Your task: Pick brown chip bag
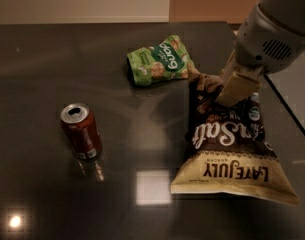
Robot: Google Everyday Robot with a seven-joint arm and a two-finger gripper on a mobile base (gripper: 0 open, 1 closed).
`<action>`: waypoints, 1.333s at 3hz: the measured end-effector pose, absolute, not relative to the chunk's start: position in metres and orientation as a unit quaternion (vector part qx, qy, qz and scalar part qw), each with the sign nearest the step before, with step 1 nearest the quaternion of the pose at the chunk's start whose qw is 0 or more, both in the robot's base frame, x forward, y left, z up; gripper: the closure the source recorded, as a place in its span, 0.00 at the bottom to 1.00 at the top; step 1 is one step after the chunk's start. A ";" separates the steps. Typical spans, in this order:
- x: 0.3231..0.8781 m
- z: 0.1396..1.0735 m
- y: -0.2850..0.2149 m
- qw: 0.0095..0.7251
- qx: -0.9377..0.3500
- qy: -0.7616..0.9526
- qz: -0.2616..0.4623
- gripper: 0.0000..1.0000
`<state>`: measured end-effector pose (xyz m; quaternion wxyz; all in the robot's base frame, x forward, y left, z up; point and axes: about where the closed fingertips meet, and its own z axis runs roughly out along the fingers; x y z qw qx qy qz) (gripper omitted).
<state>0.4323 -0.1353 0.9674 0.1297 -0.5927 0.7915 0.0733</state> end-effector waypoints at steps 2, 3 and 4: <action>0.440 1.017 -0.127 0.165 -0.628 0.757 0.074 1.00; 0.447 1.023 -0.124 0.183 -0.626 0.755 0.068 1.00; 0.452 1.027 -0.120 0.198 -0.624 0.754 0.063 1.00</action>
Offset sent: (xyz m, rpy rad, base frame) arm -0.0073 0.0004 0.0670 0.0260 -0.0113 0.1626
